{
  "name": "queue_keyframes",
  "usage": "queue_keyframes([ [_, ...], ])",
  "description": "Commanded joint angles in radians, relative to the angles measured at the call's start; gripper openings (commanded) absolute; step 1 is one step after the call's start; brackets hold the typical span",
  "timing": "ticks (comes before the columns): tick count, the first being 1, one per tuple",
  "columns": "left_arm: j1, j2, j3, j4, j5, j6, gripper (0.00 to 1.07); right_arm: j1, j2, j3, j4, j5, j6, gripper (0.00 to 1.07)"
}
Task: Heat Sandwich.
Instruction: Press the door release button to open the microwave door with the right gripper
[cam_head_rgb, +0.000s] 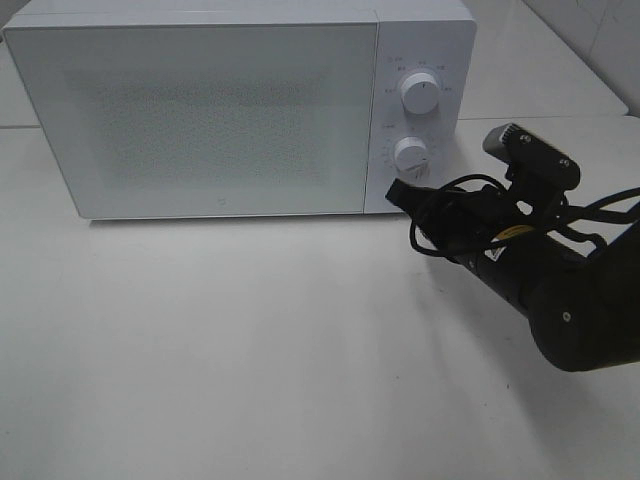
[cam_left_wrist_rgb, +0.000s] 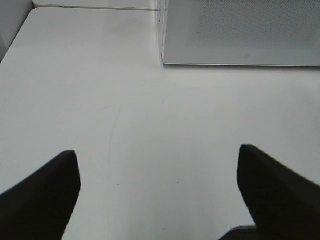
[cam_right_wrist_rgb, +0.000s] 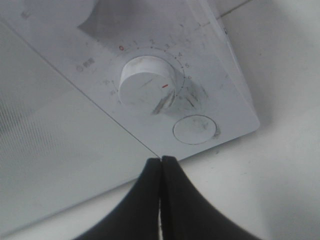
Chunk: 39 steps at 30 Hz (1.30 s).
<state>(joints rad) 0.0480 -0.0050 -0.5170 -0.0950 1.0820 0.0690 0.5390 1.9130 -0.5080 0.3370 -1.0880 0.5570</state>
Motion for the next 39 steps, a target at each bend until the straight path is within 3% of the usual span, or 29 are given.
queue_keyframes([
  [1,-0.006,-0.007,0.001,-0.001,-0.012,-0.006,0.81,0.002,-0.002,-0.029,-0.011,-0.013,0.183,0.0],
  [8,-0.006,-0.007,0.001,-0.001,-0.012,-0.006,0.81,0.002,0.011,-0.108,-0.01,-0.011,0.551,0.0],
  [14,-0.006,-0.007,0.001,-0.001,-0.012,-0.006,0.81,0.003,0.021,-0.142,-0.002,0.178,0.851,0.0],
  [24,-0.006,-0.007,0.001,-0.001,-0.012,-0.006,0.81,-0.002,0.048,-0.163,0.091,0.205,0.811,0.0],
  [39,-0.006,-0.007,0.001,-0.001,-0.012,-0.006,0.81,-0.001,0.177,-0.299,0.154,0.221,0.76,0.0],
])
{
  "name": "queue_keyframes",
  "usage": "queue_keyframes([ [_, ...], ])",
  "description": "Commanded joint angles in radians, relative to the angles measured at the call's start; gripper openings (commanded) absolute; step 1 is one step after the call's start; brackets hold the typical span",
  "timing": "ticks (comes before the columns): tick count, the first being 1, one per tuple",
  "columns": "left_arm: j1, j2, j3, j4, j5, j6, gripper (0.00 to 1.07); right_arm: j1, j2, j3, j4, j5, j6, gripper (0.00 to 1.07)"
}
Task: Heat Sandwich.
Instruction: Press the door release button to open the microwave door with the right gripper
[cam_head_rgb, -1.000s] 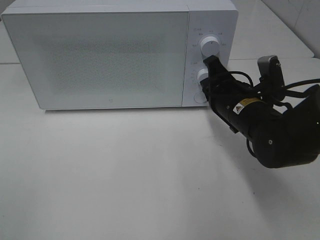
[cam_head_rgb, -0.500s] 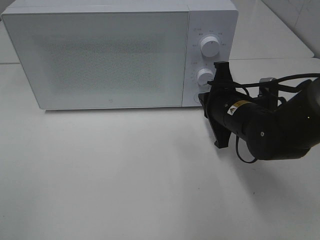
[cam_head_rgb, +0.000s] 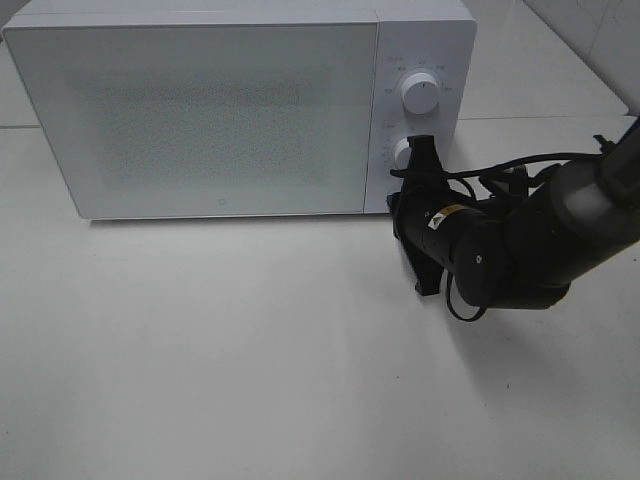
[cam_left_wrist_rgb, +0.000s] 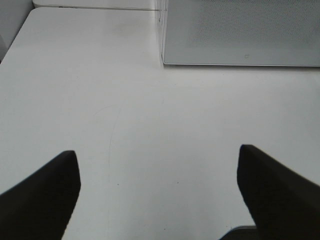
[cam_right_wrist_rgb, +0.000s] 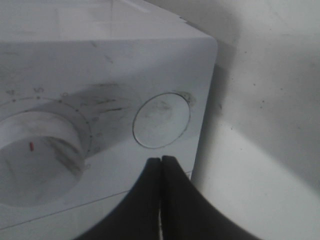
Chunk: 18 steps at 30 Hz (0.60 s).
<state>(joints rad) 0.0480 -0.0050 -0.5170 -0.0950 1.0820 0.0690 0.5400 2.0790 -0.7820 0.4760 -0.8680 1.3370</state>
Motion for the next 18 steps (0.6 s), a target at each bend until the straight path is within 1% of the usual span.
queue_keyframes([
  [1,-0.006,-0.007,0.001,-0.001,-0.012,-0.006,0.81,-0.002,0.015,-0.031,0.024,-0.003,-0.028,0.0],
  [4,-0.006,-0.007,0.001,-0.001,-0.012,-0.006,0.81,-0.004,0.023,-0.036,0.047,-0.002,-0.057,0.0],
  [6,-0.006,-0.007,0.001,-0.001,-0.012,-0.006,0.81,-0.004,0.037,-0.041,0.084,-0.006,-0.082,0.0],
  [11,-0.006,-0.007,0.001,-0.001,-0.012,-0.006,0.81,-0.004,0.065,-0.061,0.086,-0.013,-0.093,0.0],
  [18,-0.006,-0.007,0.001,-0.001,-0.012,-0.006,0.81,-0.012,0.076,-0.088,0.128,-0.031,-0.11,0.0],
])
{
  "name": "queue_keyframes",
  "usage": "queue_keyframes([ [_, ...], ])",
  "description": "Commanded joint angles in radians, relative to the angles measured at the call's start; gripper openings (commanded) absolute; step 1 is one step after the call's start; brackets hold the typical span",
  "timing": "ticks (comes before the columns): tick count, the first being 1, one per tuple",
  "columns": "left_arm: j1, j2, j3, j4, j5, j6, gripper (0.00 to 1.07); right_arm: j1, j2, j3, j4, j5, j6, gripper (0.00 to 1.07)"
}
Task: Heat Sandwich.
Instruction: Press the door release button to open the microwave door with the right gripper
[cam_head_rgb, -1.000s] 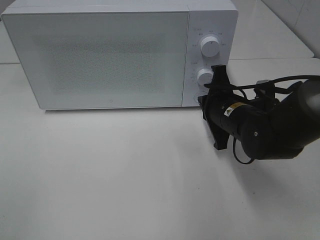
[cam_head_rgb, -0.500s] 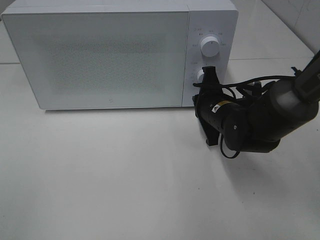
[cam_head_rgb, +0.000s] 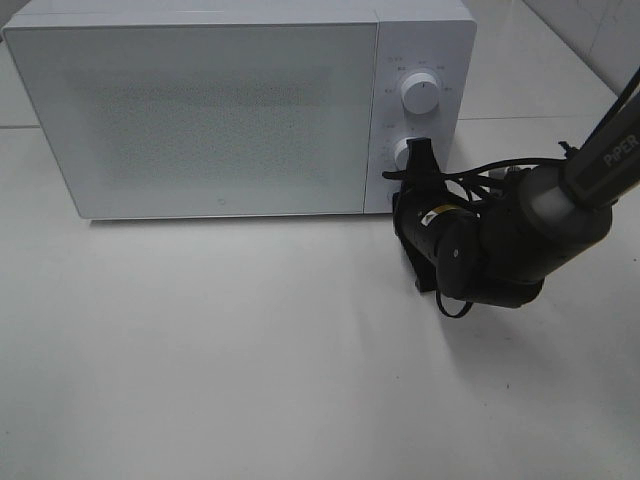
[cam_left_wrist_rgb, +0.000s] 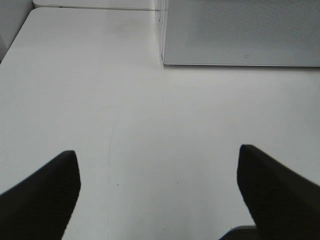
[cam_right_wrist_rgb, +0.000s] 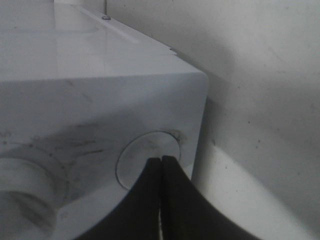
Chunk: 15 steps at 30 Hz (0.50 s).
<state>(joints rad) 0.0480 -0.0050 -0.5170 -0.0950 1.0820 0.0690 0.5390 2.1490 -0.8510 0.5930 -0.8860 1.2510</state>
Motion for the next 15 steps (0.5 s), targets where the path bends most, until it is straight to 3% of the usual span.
queue_keyframes([
  [1,-0.006,-0.007,0.001,-0.001,-0.012,-0.006,0.81,-0.016,0.006,-0.025,0.008,-0.013,-0.033,0.0],
  [15,-0.006,-0.007,0.001,-0.001,-0.012,-0.006,0.81,-0.05,0.01,-0.101,0.007,-0.116,-0.137,0.01],
])
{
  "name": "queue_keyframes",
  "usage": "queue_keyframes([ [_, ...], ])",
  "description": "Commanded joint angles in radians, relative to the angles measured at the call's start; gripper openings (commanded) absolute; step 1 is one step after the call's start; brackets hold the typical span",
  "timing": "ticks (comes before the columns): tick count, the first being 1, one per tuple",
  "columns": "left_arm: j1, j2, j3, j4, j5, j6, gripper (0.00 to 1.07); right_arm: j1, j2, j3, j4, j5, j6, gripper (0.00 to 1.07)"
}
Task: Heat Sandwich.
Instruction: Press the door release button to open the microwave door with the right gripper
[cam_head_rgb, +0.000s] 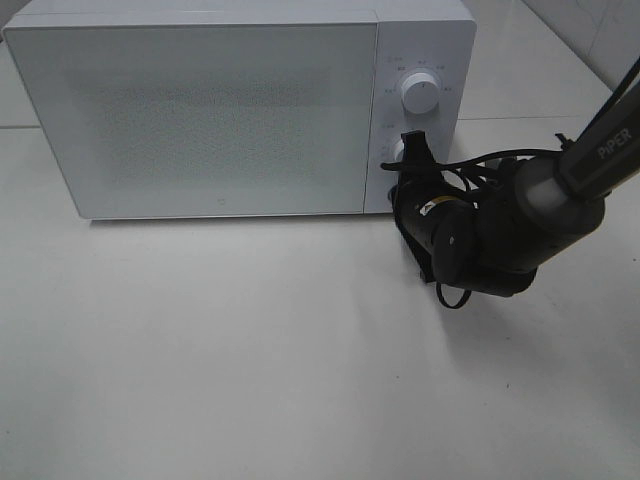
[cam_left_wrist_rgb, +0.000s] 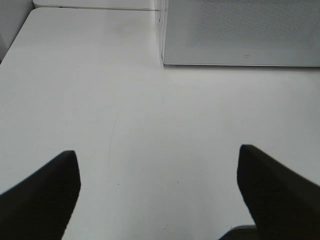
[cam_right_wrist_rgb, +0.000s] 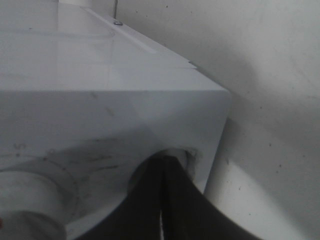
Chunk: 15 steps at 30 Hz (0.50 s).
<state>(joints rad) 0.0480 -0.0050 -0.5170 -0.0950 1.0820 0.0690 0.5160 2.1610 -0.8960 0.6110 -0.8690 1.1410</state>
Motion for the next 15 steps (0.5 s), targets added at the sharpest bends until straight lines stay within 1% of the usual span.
queue_keyframes([
  [1,-0.006,-0.007,0.001,-0.001,-0.012,-0.006,0.81,-0.027,0.003,-0.062,-0.011,-0.141,-0.027,0.01],
  [7,-0.006,-0.007,0.001,-0.001,-0.012,-0.006,0.81,-0.027,0.043,-0.085,-0.024,-0.186,0.031,0.01],
  [15,-0.006,-0.007,0.001,-0.001,-0.012,-0.006,0.81,-0.027,0.043,-0.085,-0.019,-0.188,0.058,0.0],
])
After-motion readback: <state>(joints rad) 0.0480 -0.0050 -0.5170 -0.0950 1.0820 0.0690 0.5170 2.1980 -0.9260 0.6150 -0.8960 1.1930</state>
